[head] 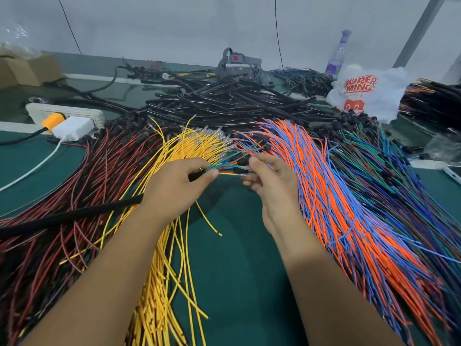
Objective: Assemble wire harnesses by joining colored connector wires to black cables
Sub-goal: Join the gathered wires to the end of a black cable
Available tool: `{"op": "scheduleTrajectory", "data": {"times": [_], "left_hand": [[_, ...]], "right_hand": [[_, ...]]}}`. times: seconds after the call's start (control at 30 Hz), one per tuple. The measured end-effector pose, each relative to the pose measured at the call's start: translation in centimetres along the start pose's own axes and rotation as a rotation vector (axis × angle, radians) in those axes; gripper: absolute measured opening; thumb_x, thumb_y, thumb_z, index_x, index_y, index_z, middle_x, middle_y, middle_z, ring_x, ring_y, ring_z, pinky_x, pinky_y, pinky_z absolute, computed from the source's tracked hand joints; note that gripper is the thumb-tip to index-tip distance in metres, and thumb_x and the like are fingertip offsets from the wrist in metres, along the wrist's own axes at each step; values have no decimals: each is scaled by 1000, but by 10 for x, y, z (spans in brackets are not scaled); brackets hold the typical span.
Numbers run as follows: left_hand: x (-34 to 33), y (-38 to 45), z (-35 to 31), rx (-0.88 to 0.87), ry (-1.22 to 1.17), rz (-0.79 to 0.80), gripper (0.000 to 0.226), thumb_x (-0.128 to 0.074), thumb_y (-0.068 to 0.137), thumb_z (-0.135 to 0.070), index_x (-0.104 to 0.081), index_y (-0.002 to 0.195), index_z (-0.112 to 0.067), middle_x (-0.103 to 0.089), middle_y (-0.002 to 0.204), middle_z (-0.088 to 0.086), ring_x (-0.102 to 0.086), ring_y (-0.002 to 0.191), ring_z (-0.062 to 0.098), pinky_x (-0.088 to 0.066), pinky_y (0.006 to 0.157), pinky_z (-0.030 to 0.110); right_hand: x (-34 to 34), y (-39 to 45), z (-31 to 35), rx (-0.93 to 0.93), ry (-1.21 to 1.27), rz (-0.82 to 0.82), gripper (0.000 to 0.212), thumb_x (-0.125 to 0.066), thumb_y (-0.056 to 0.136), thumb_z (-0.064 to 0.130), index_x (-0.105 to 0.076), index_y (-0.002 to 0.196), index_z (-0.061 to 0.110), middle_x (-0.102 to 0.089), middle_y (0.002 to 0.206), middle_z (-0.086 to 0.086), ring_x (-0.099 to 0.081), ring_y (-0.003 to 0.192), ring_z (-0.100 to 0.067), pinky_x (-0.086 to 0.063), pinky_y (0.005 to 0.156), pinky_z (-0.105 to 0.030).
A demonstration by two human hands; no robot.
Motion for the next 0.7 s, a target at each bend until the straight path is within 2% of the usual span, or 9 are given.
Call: {"op": "scheduleTrajectory", "data": {"times": [0.07,0.13,0.2,0.27,0.37,0.47,0.6,0.7], "left_hand": [[0,0,-1,2,19,-4,15,-54,93,-48,-63,84,-41,-62,69,-20,-57,70,4,-45,61,32],[0,0,0,10,5,0,15,-51,95,-46,-61,86,-40,-64,72,-20,-60,69,5,-49,65,35],[-1,0,-2,0,9,11,12,-47,96,-44,-58,91,-41,-64,73,-18,-61,67,7,-50,65,38],[-2,-1,-1,-5,18,18,9,-46,97,-46,-54,102,-47,-63,73,-18,-60,73,8,-47,65,35],[-5,-1,0,7,31,51,16,-47,96,-48,-53,110,-53,-65,80,-21,-61,81,9,-47,67,33],[-7,-2,-4,-5,-5,78,14,-48,97,-42,-54,100,-54,-65,75,-22,-63,76,7,-52,71,43],[-2,0,-7,-17,-223,31,21,-52,98,-28,-60,92,-47,-66,73,-16,-64,74,12,-52,79,47],[4,4,-7,8,-467,-6,16,-51,98,-17,-64,101,-28,-62,65,-8,-58,65,13,-50,71,37]], "right_hand": [[-2,0,2,3,-4,47,15,-62,90,3,-64,100,14,-67,71,4,-61,56,-8,-50,61,-24],[-8,-3,4,25,-43,120,20,-64,88,4,-64,101,19,-67,78,7,-63,65,-6,-48,66,-23],[-11,-5,5,62,-83,160,24,-69,85,4,-63,101,21,-66,83,5,-62,72,-3,-47,67,-18],[-10,-5,10,123,-117,132,20,-70,84,2,-64,94,19,-64,83,3,-60,71,-1,-47,67,-15],[-3,-2,14,166,-137,53,13,-68,87,4,-62,80,13,-65,69,5,-56,58,-1,-46,61,-14],[-1,-1,13,157,-164,37,15,-68,89,13,-60,76,12,-61,54,8,-52,48,-3,-44,54,-14],[2,1,8,147,-271,0,24,-65,92,22,-58,73,9,-56,47,8,-50,43,-4,-42,47,-13],[-1,1,4,129,-341,33,23,-59,96,23,-62,76,11,-61,58,4,-54,48,-3,-43,51,-13]]}}
Point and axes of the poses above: each hand's wrist, its own y-axis towards the middle knuckle, its own x-axis out of the back of the hand, z = x × y, the point moved 9 cm from there along y, towards the middle knuckle
